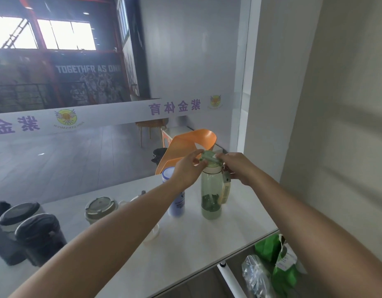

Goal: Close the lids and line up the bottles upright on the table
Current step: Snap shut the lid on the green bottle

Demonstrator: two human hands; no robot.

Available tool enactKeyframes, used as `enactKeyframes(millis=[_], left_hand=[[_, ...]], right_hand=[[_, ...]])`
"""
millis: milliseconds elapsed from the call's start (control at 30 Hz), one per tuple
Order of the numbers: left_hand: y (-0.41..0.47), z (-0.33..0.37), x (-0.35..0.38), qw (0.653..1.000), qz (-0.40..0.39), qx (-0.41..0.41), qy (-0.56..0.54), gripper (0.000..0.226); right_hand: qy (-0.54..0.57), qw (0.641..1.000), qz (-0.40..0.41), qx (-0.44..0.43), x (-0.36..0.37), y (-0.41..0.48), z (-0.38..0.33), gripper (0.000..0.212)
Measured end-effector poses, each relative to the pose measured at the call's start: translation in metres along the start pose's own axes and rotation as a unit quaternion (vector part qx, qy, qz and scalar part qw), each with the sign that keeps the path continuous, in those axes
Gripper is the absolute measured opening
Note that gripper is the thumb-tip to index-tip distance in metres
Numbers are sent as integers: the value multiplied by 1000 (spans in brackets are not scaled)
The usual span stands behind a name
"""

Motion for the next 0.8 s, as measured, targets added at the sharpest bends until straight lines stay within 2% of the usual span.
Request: enactKeyframes(millis=[133,233,300,367,467,633,800], left_hand=[[-6,7,0,1000,-5,6,-1,48],[-9,10,-2,1000,-15,-5,8,50],[-13,15,-9,1000,-14,-9,16,52],[-18,21,-22,1000,-5,-11,13,52],[-26,31,-53,1000,13,-10,9,47],[-49,45,-144,995,82,18,58,26],[-103,33,-256,977,148,33,151,16]], right_hand=[[-6,1000,13,2,-2,-5,0,26],[-58,997,40,-12,-6,-6,-4,30],[-116,989,72,-54,-10,-8,-14,29],[-188,966,128,-123,-15,-17,-33,25],[-220,933,191,-213,-11,-35,-68,22],[-204,921,167,-288,50,-72,-132,33],[-170,921,46,-349,163,-121,-197,29]])
Point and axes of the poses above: each hand's wrist, its own y-axis towards the middle knuckle, its own x-axis out of the palm, z = x × y, the point moved 8 cm from there along y, towards the middle knuckle, and after that the axes turned 5 degrees about z, right-handed, at the moved point
